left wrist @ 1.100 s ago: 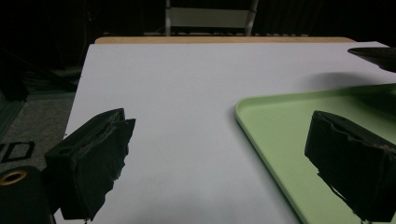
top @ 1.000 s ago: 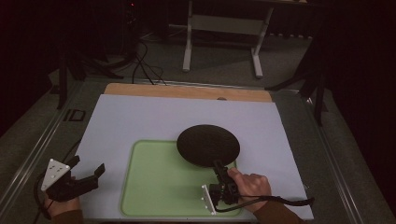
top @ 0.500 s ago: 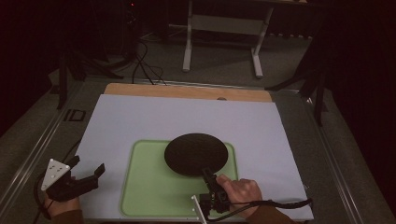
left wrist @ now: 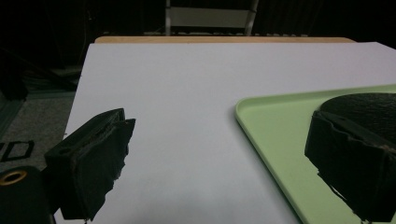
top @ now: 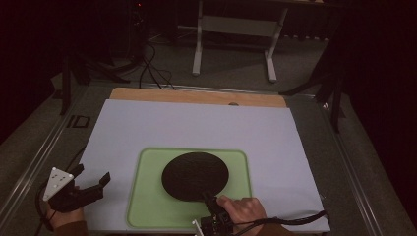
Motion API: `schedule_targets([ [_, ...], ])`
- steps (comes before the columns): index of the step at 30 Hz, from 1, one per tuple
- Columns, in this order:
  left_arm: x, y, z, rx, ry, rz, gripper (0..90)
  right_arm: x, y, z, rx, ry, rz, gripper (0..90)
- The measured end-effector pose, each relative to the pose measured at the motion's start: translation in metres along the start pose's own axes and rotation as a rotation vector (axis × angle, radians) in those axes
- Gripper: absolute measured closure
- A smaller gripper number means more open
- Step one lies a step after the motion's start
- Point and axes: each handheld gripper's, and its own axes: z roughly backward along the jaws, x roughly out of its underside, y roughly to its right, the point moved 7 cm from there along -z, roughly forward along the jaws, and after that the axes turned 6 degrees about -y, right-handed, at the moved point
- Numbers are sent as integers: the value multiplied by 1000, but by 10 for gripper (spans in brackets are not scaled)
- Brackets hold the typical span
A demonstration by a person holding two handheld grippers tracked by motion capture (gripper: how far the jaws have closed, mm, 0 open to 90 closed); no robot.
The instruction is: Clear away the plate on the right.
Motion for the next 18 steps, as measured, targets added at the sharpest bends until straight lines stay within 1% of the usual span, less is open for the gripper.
schedule_targets([
  [1, 0, 0, 0, 0, 0, 0, 63, 0, -1, 0, -4, 3, -8, 821],
  [2, 0, 0, 0, 0, 0, 0, 63, 1, -3, 1, -20, 7, -23, 823],
  [3, 0, 0, 0, 0, 0, 0, 63, 0, -3, 1, -41, 24, -24, 803],
  [4, 0, 0, 0, 0, 0, 0, 63, -1, -5, 2, -53, 33, -32, 751],
  [5, 0, 0, 0, 0, 0, 0, 63, -1, -5, 2, -53, 33, -32, 751],
  [6, 0, 0, 0, 0, 0, 1, 63, -2, -7, 3, -66, 36, -39, 721],
  [7, 0, 0, 0, 0, 0, 1, 63, -3, -16, -1, -96, 35, -28, 681],
  [9, 0, 0, 0, -1, 1, 2, 63, -3, -24, -4, -125, 28, -31, 645],
  [10, 0, 0, 0, -2, 1, 4, 63, -3, -28, -6, -137, 21, -30, 635],
  [11, 0, 0, 0, -2, 1, 4, 63, -3, -28, -6, -137, 21, -30, 635],
  [12, 0, -1, 0, -1, -1, 7, 63, -3, -31, -8, -153, 18, -29, 634],
  [13, 1, -1, 0, -1, -2, 7, 63, -3, -35, -9, -175, 25, -55, 640],
  [14, 0, -1, 0, -1, -1, 7, 63, -4, -35, -8, -197, 33, -87, 639],
  [16, 1, -1, 0, 0, -1, 7, 63, -3, -32, -7, -258, 44, -163, 615],
  [17, 1, -1, 0, 0, -1, 7, 63, -3, -32, -7, -258, 44, -163, 615],
  [18, 1, -1, 0, 0, -2, 7, 63, -2, -31, -7, -287, 48, -205, 611],
])
